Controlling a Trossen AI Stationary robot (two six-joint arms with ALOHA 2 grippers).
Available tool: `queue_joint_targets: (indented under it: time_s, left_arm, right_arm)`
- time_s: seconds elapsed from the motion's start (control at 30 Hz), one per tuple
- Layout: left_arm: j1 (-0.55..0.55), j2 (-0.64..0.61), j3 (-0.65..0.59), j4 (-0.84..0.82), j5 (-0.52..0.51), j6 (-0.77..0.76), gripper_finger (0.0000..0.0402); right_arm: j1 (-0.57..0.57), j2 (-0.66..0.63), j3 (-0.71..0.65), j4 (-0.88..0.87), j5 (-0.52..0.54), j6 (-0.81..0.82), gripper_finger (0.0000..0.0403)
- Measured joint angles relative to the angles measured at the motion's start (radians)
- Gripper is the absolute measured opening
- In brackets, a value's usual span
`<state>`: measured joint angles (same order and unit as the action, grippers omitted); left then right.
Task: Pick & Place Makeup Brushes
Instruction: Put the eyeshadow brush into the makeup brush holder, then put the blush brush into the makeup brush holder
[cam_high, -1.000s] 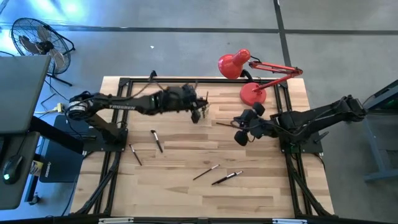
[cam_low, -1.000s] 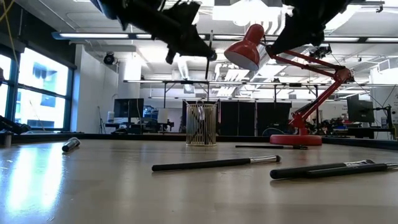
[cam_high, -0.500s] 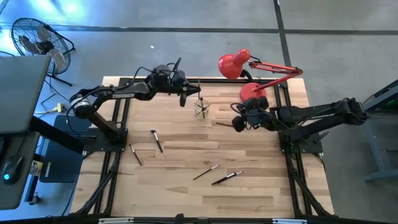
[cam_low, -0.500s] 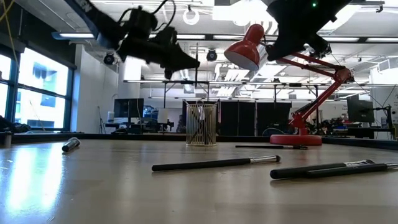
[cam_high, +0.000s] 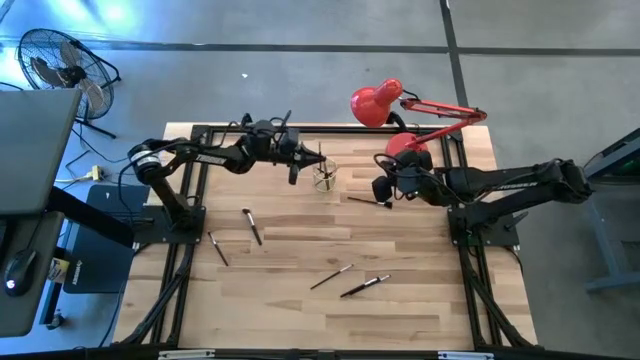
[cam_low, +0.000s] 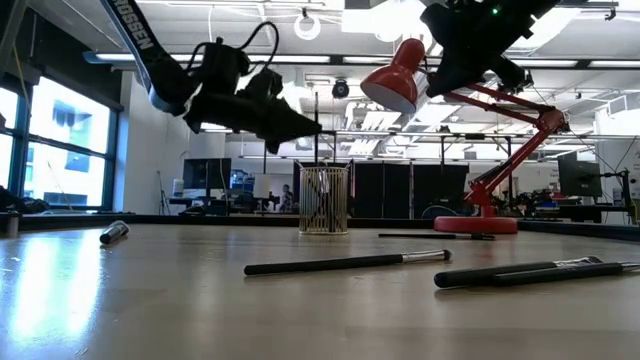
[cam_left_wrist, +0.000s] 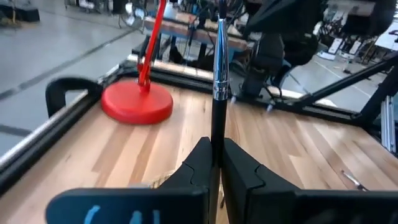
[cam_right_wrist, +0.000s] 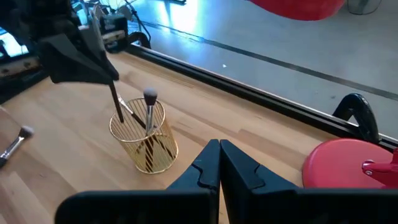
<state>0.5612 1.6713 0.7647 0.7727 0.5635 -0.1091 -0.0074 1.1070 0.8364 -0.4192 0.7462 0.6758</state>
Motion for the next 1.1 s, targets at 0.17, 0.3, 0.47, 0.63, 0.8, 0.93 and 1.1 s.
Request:
queue_joint_targets:
  time_s: [0.17, 0.3, 0.47, 0.63, 0.8, 0.93, 1.1]
  left_arm:
    - [-0.007, 0.027, 0.001, -0.009, -0.032, -0.001, 0.0041]
    - [-0.014, 0.030, 0.001, -0.013, -0.038, -0.004, 0.0055]
    - [-0.014, 0.030, 0.001, -0.014, -0.042, -0.004, 0.0059]
    - [-0.012, 0.030, 0.001, 0.010, -0.041, -0.004, 0.0060]
    - [-0.019, -0.003, 0.018, 0.052, -0.077, -0.060, 0.0058]
    - [-0.064, -0.050, 0.086, -0.084, -0.133, -0.068, 0.0034]
    - [-0.149, -0.067, 0.240, -0.441, -0.191, -0.016, 0.0006]
  right_arm:
    - [0.000, 0.000, 0.000, 0.005, 0.006, 0.001, 0.0000]
    - [0.000, 0.000, 0.000, 0.020, 0.008, -0.001, 0.0000]
    - [0.000, 0.000, 0.000, 0.020, 0.012, -0.002, 0.0000]
    - [0.000, 0.000, 0.000, 0.021, 0.011, 0.000, 0.0000]
    - [0.000, 0.000, 0.000, 0.021, -0.023, -0.001, 0.0000]
    - [0.001, 0.000, 0.000, 0.022, -0.041, -0.002, 0.0002]
    - [0.001, 0.000, 0.000, 0.021, -0.057, -0.003, 0.0003]
